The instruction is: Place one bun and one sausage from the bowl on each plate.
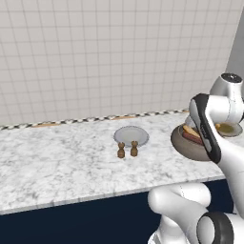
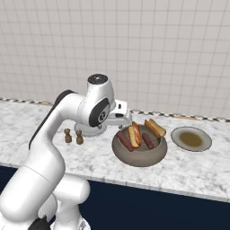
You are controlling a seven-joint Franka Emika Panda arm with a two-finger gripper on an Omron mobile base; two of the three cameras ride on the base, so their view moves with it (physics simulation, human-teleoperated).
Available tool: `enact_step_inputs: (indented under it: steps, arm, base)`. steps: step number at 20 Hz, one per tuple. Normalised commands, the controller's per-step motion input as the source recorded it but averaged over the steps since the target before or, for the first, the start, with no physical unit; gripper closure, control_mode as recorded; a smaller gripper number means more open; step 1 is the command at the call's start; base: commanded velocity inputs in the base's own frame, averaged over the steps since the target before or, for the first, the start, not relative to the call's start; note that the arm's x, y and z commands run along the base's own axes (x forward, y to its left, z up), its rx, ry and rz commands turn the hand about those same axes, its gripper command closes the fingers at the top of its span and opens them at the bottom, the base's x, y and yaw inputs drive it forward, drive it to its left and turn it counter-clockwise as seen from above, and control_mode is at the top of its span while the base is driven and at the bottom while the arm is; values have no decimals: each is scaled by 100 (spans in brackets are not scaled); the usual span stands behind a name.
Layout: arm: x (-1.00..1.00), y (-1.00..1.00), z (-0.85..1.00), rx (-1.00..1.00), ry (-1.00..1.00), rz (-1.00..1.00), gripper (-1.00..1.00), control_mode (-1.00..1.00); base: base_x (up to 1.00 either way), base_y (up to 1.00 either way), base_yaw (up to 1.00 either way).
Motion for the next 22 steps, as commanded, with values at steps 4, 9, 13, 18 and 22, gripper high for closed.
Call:
enact_step_inputs:
  steps: [4,9,13,18,22]
  arm:
    - [1,-29,-38,0,0,4,-100,-100]
    - [7,-25,-37,-1,0,5,-100,-100]
    - [11,-26,-42,-1,2,6,-100,-100]
    - [17,-19,-42,-1,5,4,-100,-100]
    - [18,-22,-38,0,7,3,-100,-100]
  base:
    - [0,0,0]
    - [0,0,0]
    - [0,0,0]
    - [0,0,0]
    - [0,0,0]
